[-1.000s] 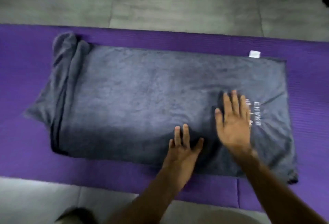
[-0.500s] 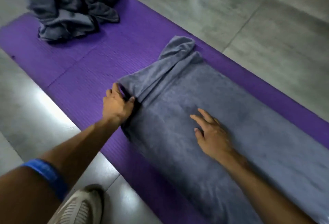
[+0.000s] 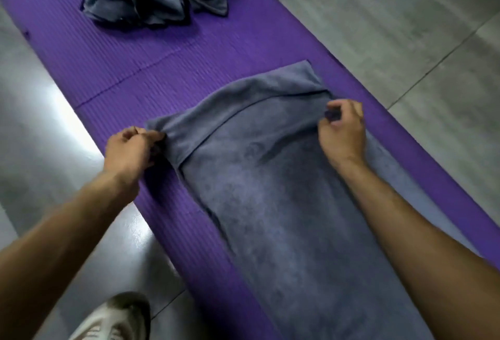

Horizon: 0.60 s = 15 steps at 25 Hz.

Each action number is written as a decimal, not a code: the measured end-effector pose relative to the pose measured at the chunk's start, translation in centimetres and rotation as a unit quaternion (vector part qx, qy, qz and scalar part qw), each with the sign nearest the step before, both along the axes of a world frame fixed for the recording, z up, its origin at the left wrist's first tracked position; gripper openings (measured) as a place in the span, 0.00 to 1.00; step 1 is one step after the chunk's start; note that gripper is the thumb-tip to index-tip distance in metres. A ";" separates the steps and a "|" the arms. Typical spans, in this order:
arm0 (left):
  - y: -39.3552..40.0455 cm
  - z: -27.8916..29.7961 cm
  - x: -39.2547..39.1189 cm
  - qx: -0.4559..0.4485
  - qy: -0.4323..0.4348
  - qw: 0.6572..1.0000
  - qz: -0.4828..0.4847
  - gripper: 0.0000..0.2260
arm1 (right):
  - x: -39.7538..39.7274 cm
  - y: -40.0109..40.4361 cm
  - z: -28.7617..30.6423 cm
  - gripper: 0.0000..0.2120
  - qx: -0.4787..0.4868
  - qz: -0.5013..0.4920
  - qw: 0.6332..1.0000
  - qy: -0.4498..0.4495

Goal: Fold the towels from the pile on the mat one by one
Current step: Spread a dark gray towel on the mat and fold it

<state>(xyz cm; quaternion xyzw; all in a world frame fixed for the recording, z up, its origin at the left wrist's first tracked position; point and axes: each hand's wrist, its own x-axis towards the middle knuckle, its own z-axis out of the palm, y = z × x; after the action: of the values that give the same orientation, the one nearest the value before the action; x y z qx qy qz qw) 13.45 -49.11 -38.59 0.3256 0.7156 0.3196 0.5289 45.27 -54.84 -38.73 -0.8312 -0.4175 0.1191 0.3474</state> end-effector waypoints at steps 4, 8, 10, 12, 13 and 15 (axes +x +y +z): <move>-1.3 0.2 -2.0 -0.030 0.012 0.999 -0.011 0.09 | 1.4 7.9 -0.3 0.13 -0.059 0.007 0.998 0.016; -0.8 -0.7 -0.6 0.016 -0.031 0.999 -0.006 0.13 | 1.4 13.1 -1.1 0.10 -0.183 0.018 0.965 0.185; -0.4 -1.0 -0.7 0.022 -0.027 0.999 -0.001 0.15 | 0.8 13.8 -1.4 0.09 -0.192 0.013 0.957 0.219; -0.2 -1.0 -0.9 0.039 -0.015 0.999 0.010 0.16 | 0.9 14.0 -1.3 0.10 -0.154 -0.002 0.962 0.226; -0.1 -0.9 -1.1 0.051 -0.008 0.999 0.014 0.15 | 1.1 14.0 -1.2 0.13 -0.113 -0.009 0.960 0.256; 0.3 -1.1 -1.3 0.076 0.003 0.997 0.020 0.14 | 1.7 13.9 -1.3 0.23 -0.049 -0.008 0.953 0.300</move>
<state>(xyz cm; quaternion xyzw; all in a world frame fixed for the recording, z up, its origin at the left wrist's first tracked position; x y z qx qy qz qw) 12.15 -48.79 -39.64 0.3513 0.6972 0.3825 0.4941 46.95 -40.92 -40.05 -0.7762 -0.2811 0.3808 0.4165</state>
